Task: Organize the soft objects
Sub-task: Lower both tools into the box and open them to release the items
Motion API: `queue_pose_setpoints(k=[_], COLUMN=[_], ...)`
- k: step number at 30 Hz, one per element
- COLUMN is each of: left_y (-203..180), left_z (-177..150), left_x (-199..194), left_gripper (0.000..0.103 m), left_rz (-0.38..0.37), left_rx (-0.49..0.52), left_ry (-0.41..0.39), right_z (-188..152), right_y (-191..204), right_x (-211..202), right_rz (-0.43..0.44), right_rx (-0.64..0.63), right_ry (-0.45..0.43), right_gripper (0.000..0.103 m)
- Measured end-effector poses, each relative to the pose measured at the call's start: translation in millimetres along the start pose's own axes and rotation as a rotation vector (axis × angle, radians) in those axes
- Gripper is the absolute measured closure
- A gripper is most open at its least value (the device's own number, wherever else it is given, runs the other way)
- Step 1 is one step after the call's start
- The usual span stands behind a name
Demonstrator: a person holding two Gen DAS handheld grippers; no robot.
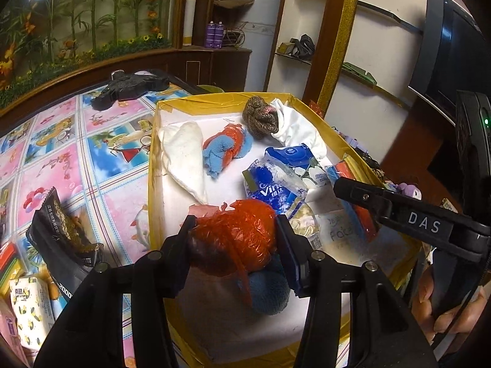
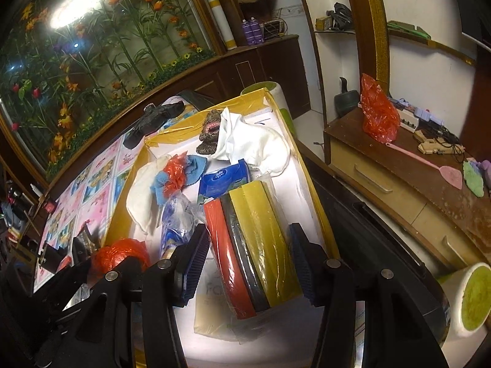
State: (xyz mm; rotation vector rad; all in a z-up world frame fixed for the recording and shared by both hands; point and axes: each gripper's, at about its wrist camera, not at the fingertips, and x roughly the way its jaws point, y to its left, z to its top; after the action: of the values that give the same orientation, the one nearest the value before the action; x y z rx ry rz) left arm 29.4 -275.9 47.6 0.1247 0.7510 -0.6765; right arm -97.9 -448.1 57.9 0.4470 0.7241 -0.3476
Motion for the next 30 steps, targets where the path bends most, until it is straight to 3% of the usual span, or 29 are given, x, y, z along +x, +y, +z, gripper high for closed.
queue_pose_setpoints(k=[14,30], left_y=[-22.6,-26.8], left_z=[-10.7,-11.8], left_x=[-8.9,-14.8], left_gripper=[0.053,0.052], left_rz=[0.091,0.118], left_rx=[0.149,0.177], left_ry=[-0.075,-0.101], right_z=[0.7,-0.3], right_y=[7.8,12.7], right_x=[17.8,21.1], right_rz=[-0.027,-0.029], right_rx=[-0.035,-0.050], right_ry=[-0.003,0.000], right_gripper=[0.048,0.047])
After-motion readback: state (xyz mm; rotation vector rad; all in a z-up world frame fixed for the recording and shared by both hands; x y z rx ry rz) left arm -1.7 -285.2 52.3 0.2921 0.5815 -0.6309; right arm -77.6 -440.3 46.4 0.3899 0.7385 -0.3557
